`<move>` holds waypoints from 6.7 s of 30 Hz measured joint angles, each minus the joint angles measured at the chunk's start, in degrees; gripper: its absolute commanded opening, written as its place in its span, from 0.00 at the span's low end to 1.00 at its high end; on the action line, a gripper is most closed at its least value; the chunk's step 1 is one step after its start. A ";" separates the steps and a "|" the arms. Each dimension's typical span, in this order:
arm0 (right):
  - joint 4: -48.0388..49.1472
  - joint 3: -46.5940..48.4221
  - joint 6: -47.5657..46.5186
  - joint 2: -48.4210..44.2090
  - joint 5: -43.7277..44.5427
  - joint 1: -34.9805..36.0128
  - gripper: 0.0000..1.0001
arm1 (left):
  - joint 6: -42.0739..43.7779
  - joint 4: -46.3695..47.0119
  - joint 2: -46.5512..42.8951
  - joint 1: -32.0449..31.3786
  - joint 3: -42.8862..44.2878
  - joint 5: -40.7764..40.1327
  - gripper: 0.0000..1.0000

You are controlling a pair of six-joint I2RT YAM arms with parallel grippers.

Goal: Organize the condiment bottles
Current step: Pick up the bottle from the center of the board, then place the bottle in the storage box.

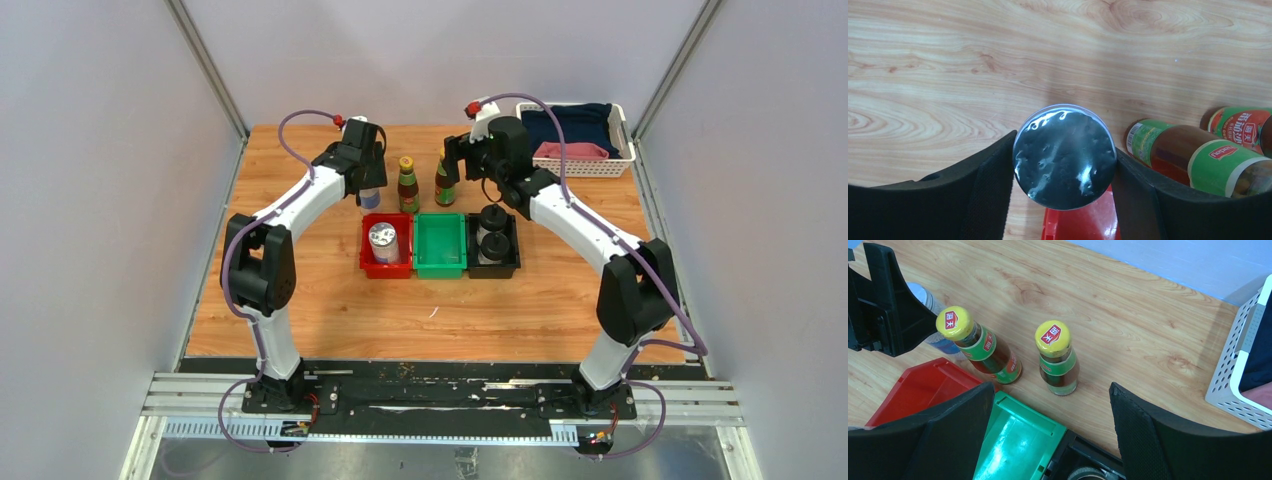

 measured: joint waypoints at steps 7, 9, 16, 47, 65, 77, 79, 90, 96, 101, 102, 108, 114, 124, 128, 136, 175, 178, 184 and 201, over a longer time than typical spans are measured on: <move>-0.07 0.02 0.22 0.68 -0.20 -0.02 0.88 | 0.04 0.48 -0.02 0.04 -0.35 -0.04 0.29; -0.04 0.02 0.26 0.74 -0.31 -0.02 0.88 | 0.07 0.44 -0.02 0.07 -0.35 -0.26 0.15; -0.07 0.02 0.42 0.94 -0.55 -0.02 0.88 | 0.00 0.15 -0.02 0.11 -0.35 -1.03 0.00; -0.04 0.02 1.70 1.42 -1.55 -0.02 0.88 | -0.37 -9.97 -13.92 -0.96 3.63 1.05 0.00; -0.02 0.02 1.70 1.42 -1.53 -0.02 0.88 | -0.11 -13.88 -20.48 -6.12 1.33 4.22 0.00; -0.02 0.02 1.70 1.42 -1.53 -0.04 0.88 | 0.09 -14.27 -20.28 -8.50 -1.53 4.48 0.00; -0.02 0.02 1.70 1.42 -1.53 -0.04 0.88 | 0.09 -14.10 -20.04 -8.92 -1.95 4.42 0.00; -0.04 0.02 1.70 1.42 -1.53 -0.31 0.88 | 0.26 -10.62 -18.10 -10.95 -7.98 3.48 0.00; -0.04 0.02 1.70 1.42 -1.53 -0.46 0.88 | 0.61 -6.32 -17.70 -11.06 -12.79 2.49 0.00; -0.04 0.02 1.70 1.42 -1.55 -0.48 0.88 | 0.72 -2.86 -17.16 -11.06 -14.49 2.29 0.00; -0.04 0.02 1.70 1.42 -1.55 -0.48 0.88 | 0.70 -1.42 -17.07 -11.06 -15.15 2.29 0.00; -0.04 0.02 1.70 1.42 -1.57 -0.48 0.88 | 0.70 2.75 -16.90 -11.39 -17.94 2.12 0.00; -0.04 0.02 1.70 1.42 -1.57 -0.48 0.88 | 0.70 5.27 -16.63 -11.80 -19.21 1.44 0.00; -0.04 0.02 1.70 1.42 -1.64 -0.50 0.88 | 0.72 7.32 -16.63 -11.91 -21.00 0.17 0.00; -0.04 0.02 1.70 1.42 -1.77 -0.50 0.88 | 0.72 7.37 -16.63 -11.91 -21.03 -0.20 0.00; -0.04 0.02 1.73 1.42 -1.95 -0.50 0.88 | 0.72 7.76 -16.59 -12.17 -21.14 -1.03 0.00; -0.02 0.02 1.75 1.42 -2.89 -0.50 0.88 | 2.29 6.67 -13.27 -13.33 -17.99 -3.82 0.84; -0.02 0.02 1.75 1.42 -2.97 -0.50 0.88 | 2.21 6.56 -13.27 -13.35 -17.97 -4.09 0.89; -0.04 0.02 1.75 1.42 -2.99 -0.50 0.88 | 2.21 6.19 -13.27 -13.35 -17.68 -4.63 0.91; -0.04 0.02 1.75 1.42 -2.99 -0.50 0.88 | 3.78 3.32 -16.35 -13.42 -11.85 -9.31 1.00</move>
